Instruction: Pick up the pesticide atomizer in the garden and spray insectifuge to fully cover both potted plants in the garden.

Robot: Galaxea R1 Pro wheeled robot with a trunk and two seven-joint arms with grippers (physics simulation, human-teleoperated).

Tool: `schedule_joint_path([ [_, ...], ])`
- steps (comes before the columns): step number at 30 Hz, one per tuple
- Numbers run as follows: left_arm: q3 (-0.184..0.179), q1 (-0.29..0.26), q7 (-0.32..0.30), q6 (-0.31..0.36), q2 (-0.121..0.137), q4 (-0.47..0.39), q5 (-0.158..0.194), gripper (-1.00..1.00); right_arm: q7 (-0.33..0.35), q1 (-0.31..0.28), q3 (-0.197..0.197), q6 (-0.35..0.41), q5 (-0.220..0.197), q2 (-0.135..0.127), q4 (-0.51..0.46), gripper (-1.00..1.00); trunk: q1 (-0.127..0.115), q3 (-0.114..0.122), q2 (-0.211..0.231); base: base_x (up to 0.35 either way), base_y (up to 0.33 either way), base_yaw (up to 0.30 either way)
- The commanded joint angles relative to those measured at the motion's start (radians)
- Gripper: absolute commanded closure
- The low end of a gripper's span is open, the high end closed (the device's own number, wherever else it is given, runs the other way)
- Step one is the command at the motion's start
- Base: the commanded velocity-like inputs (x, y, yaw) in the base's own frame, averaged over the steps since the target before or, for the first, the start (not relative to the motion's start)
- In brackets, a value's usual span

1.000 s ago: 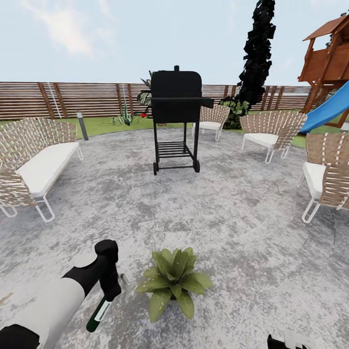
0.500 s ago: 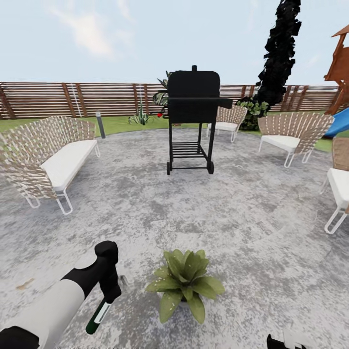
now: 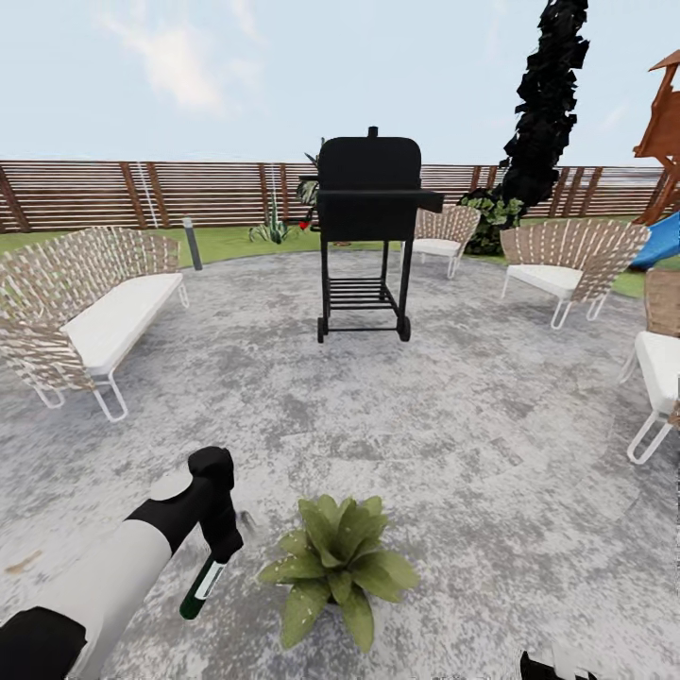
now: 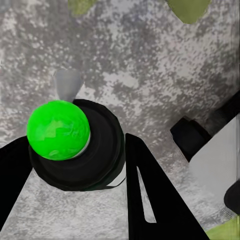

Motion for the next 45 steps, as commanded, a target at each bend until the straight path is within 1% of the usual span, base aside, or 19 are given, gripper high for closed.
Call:
schedule_joint_path([
  [1,-0.004,-0.005,-0.016,0.010,0.000,-0.002,-0.007,1.00,-0.004,-0.001,-0.007,-0.003,0.011,0.000,0.002,-1.00,0.000,-0.001,0.000,-0.195,-0.216,0.005],
  [4,-0.006,-0.024,-0.027,0.010,-0.003,-0.002,-0.008,1.00,-0.004,-0.001,-0.007,-0.003,0.011,0.000,0.002,-1.00,0.000,-0.001,0.000,-0.230,-0.206,0.154],
  [11,-0.012,-0.047,-0.030,0.010,-0.005,-0.002,-0.009,1.00,-0.004,-0.001,-0.007,-0.003,0.011,0.000,0.001,-1.00,0.000,-0.001,0.000,-0.208,-0.213,0.234],
  [16,-0.014,-0.049,-0.030,0.010,-0.010,0.000,-0.008,1.00,-0.003,-0.001,-0.007,-0.003,0.011,-0.001,0.001,-1.00,0.000,-0.001,0.000,0.041,-0.268,0.032],
  [22,-0.015,-0.048,-0.029,0.011,-0.008,0.001,-0.007,1.00,-0.003,-0.001,-0.007,-0.003,0.011,-0.002,0.001,-1.00,0.000,-0.001,0.000,0.020,-0.270,0.001],
  [27,-0.014,-0.046,-0.028,0.012,-0.004,0.001,-0.008,1.00,-0.003,-0.001,-0.007,-0.003,0.011,-0.002,0.001,-1.00,0.000,-0.001,0.000,-0.231,-0.194,0.028],
  [34,-0.013,-0.035,-0.027,0.011,0.008,0.009,-0.009,1.00,-0.003,-0.001,-0.007,-0.003,0.012,0.000,0.002,-1.00,0.000,-0.001,0.000,-0.275,-0.169,0.243],
  [37,-0.013,-0.030,-0.025,0.010,0.008,0.012,-0.015,1.00,-0.003,-0.001,-0.006,-0.003,0.012,0.000,0.002,-1.00,0.000,-0.001,0.000,-0.280,-0.147,0.277],
  [39,-0.013,-0.028,-0.023,0.011,0.008,0.012,-0.028,1.00,-0.003,-0.001,-0.006,-0.003,0.012,0.000,0.002,-1.00,0.000,-0.001,0.000,-0.181,-0.089,0.278],
  [43,-0.009,-0.028,-0.020,0.012,0.009,0.014,-0.041,1.00,-0.003,-0.001,-0.006,-0.003,0.012,0.000,0.002,-1.00,0.000,-0.001,0.000,-0.046,-0.023,0.278],
  [45,-0.006,-0.028,-0.019,0.012,0.014,0.013,-0.045,1.00,-0.003,-0.001,-0.006,-0.003,0.012,0.000,0.002,-1.00,0.000,-0.001,0.000,-0.006,-0.003,0.278],
])
